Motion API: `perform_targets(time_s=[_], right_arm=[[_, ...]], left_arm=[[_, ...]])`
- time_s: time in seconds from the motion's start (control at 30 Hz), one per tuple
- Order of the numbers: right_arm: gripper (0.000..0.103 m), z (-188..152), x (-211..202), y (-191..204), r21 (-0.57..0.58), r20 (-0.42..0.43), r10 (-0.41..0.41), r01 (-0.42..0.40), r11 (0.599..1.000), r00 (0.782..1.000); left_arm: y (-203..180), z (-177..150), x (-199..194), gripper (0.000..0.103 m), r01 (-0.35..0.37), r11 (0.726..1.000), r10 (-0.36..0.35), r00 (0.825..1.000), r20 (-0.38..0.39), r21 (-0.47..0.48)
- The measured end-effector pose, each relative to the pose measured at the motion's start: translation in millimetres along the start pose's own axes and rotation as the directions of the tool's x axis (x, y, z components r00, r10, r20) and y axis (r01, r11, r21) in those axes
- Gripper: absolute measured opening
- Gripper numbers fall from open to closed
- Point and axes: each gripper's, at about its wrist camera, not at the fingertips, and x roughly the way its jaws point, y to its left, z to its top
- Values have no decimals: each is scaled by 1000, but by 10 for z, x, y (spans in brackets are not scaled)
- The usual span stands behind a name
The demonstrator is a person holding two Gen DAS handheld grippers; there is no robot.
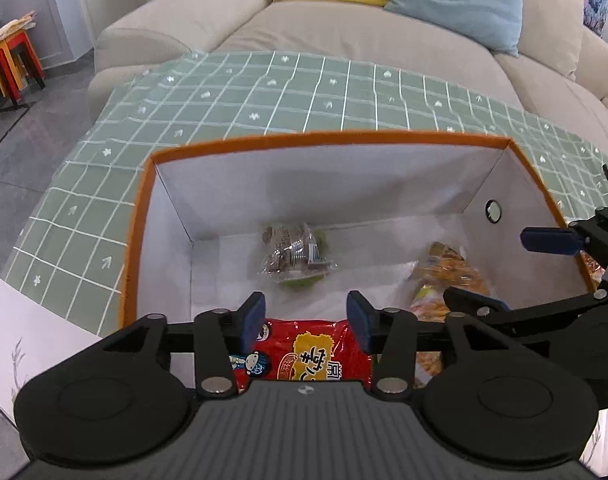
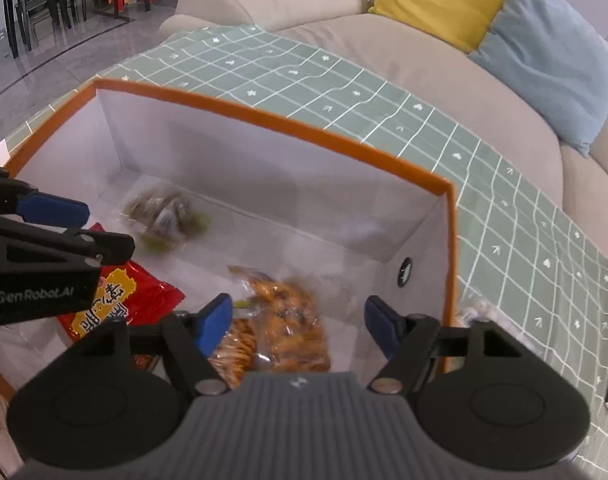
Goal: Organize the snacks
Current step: 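Drop the green-printed bag into the orange box while the right tool drops the peanut bag, then withdraw both tools from the box back over the remaining snacks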
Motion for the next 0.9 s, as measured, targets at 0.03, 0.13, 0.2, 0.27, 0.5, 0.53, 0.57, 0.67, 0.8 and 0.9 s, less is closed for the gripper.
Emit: perform_targets(time_s=[0.03, 0.13, 0.2, 0.27, 0.5, 0.53, 0.57, 0.67, 0.8, 0.9], right_arm=[[78, -6, -52, -2, -3, 13, -1, 1, 1000, 1000], [79, -33, -224, -23, -6, 50, -11, 11, 1000, 999], [82, -58, -361, -60, -1, 86, -20, 21, 1000, 996], [83, -91, -516, -105, 12, 128, -31, 29, 999, 991], [85, -321, -1015, -285, 88, 248, -44, 22, 996, 968], [85, -368, -1069, -304, 97, 259, -44, 20, 995, 965], [86, -429, -1133, -326, 106, 272, -48, 19, 994, 961], [86, -638, -1295, -400, 136, 302, -64, 23, 990, 951], [87, -930, -1441, -528, 166, 335, -104, 50, 985, 936], [87, -1144, -1502, -665, 183, 346, -120, 59, 981, 931]], left_arm=[[-5, -6, -50, 63, 0, 1000, 0, 1000, 17, -1], [-28, -23, -212, 69, 8, 1000, -7, 997, 78, -8], [-46, -42, -334, 70, 17, 1000, -14, 992, 124, -17], [-68, -51, -453, 71, 30, 999, -25, 985, 170, -27], [-243, -159, -766, 72, 49, 998, -40, 962, 269, -27], [-272, -183, -798, 72, 52, 998, -43, 960, 278, -24], [-291, -206, -825, 72, 52, 998, -44, 957, 286, -21], [-371, -302, -896, 72, 56, 998, -53, 951, 306, -3], [-568, -408, -934, 72, 71, 995, -87, 947, 309, 63], [-775, -467, -906, 72, 98, 983, -139, 948, 285, 155]])
